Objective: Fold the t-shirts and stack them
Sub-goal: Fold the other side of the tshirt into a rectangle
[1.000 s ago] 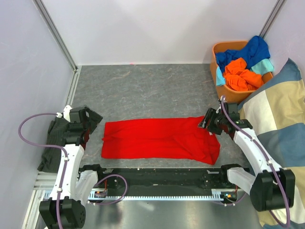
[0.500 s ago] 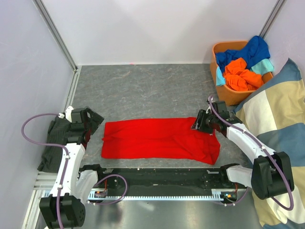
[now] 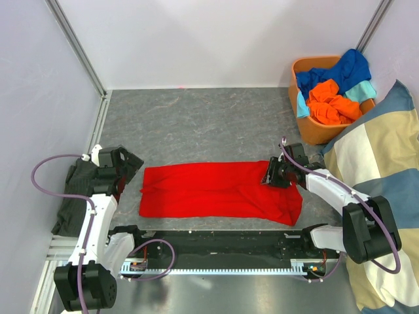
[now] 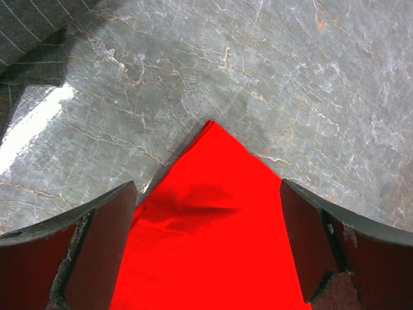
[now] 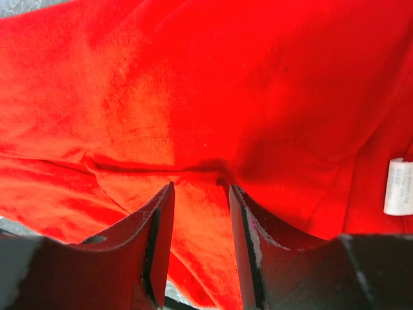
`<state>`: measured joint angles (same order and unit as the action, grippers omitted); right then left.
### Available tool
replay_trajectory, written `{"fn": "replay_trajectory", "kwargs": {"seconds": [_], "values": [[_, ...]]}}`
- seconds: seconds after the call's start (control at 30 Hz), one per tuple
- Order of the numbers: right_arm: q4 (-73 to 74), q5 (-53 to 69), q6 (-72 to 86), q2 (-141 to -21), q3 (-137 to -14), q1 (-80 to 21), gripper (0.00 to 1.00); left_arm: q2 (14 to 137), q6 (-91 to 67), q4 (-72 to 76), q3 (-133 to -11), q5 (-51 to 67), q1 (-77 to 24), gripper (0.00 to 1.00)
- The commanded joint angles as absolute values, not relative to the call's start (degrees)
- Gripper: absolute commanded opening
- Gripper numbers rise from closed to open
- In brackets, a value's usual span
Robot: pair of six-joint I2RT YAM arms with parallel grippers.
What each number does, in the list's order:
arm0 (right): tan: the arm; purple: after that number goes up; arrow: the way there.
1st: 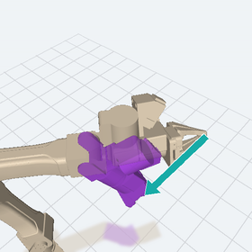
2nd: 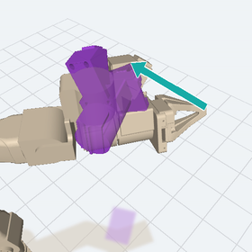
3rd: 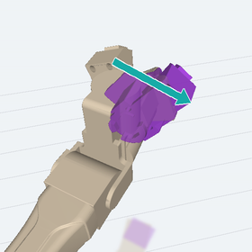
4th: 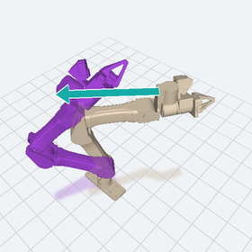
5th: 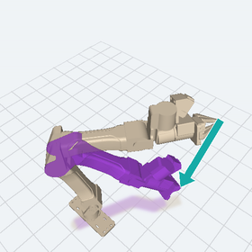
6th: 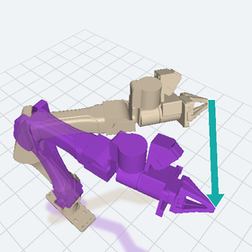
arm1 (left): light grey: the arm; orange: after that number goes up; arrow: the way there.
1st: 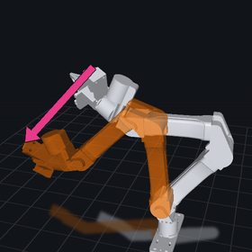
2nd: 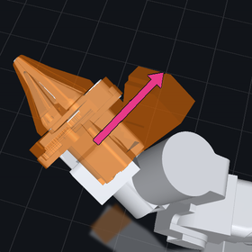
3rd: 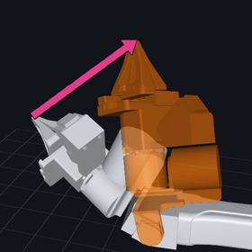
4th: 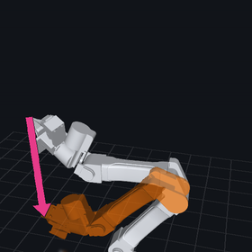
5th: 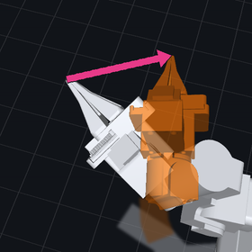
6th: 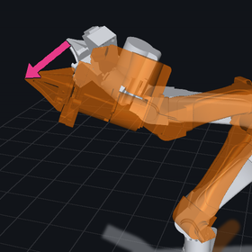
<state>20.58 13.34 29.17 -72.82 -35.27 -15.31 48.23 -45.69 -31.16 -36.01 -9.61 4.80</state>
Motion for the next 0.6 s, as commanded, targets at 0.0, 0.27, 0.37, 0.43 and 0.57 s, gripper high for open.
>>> {"fn": "replay_trajectory", "kwargs": {"seconds": [0.0,0.27,0.37,0.43,0.57], "values": [[17.93,12.22,29.18,-73.65,-34.89,-15.91,0.47,48.69,-45.26,-29.09,-36.03,-8.70,5.10,1.00],[16.61,12.22,29.00,-75.32,-34.01,-16.26,0.45,48.87,-45.35,-28.92,-35.60,-8.70,5.10,1.00],[16.26,12.30,29.00,-75.85,-33.84,-16.26,0.45,48.95,-45.35,-28.83,-35.42,-8.70,5.10,1.00],[16.08,12.30,28.92,-76.20,-33.84,-16.35,0.45,49.04,-45.44,-28.83,-35.25,-8.79,5.10,1.00],[15.82,12.30,28.92,-76.29,-33.66,-16.35,0.28,49.31,-45.44,-28.48,-35.07,-8.44,5.10,1.00]]}}
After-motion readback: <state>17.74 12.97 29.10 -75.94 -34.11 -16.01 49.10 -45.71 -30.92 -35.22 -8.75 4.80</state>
